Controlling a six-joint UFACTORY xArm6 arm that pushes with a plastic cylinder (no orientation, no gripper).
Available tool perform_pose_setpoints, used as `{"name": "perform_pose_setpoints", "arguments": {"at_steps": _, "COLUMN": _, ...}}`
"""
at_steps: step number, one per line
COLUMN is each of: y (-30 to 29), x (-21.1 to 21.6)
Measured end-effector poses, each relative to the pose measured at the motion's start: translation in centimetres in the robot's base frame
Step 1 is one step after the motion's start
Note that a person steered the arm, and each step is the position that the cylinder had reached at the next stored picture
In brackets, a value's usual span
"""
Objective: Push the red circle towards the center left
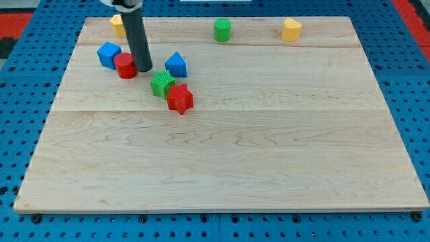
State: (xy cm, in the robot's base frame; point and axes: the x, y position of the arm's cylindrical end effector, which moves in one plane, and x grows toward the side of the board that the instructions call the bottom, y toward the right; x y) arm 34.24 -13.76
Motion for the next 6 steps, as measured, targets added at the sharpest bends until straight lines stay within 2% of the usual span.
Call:
{"name": "perform_pose_setpoints", "arguments": {"at_steps": 1, "y": 1.2, "x": -3.0}}
{"name": "perform_pose_setpoints", "arguments": {"at_steps": 2, "y": -3.0, "x": -1.7}}
{"name": "perform_pose_setpoints", "arguments": {"at_steps": 3, "y": -4.0, "x": 3.1}}
{"name": "perform_pose_setpoints", "arguments": {"at_steps": 4, "y": -4.7, "x": 5.4}}
{"name": "perform_pose_setpoints", "arguments": {"at_steps": 6, "y": -3.0, "x": 5.2}}
